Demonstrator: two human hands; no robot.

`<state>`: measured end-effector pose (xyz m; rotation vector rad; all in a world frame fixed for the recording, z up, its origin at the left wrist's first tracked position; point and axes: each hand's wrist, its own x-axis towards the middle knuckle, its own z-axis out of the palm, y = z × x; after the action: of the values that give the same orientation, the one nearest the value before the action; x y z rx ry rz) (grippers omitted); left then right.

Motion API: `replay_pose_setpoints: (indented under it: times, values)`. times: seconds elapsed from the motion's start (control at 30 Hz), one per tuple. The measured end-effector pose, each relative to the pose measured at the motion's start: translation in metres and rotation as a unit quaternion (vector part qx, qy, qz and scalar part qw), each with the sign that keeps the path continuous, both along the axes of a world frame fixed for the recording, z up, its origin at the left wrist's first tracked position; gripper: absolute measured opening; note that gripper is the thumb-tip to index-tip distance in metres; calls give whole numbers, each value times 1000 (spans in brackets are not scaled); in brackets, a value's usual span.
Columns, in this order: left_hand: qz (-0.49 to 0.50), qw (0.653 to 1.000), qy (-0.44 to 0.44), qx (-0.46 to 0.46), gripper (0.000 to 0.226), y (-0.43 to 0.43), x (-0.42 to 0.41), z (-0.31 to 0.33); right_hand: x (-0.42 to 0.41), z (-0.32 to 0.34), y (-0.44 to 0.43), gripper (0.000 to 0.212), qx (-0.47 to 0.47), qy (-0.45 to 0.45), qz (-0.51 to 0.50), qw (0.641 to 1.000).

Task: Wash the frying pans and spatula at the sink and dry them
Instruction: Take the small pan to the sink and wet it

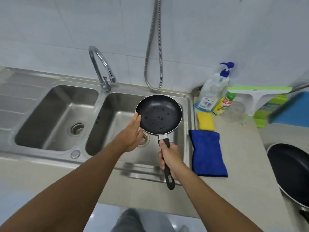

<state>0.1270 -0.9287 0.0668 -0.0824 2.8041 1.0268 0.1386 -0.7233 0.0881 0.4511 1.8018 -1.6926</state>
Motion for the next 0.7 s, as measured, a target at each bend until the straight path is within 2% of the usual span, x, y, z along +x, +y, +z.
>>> replay_pose_setpoints:
  times: [0.1, 0.23, 0.37, 0.5, 0.7]
  values:
    - [22, 1000, -10, 18, 73, -52, -20, 4, -2, -7, -43, 36, 19, -1, -5, 1000]
    - [83, 996, 1, -30, 63, -118, -70, 16, -7, -19, -86, 35, 30, -10, -8, 999]
    - [83, 995, -5, -61, 60, -166, -112, 27, -12, -26, -111, 35, 44, -7, 8, 999]
    - [84, 992, -26, -90, 70, -195, -150, 25, -25, -31, -123, 32, 51, -9, 25, 998]
    - [101, 986, -5, -135, 50, -203, -172, 22, -41, -33, -135, 31, 48, -2, 38, 998]
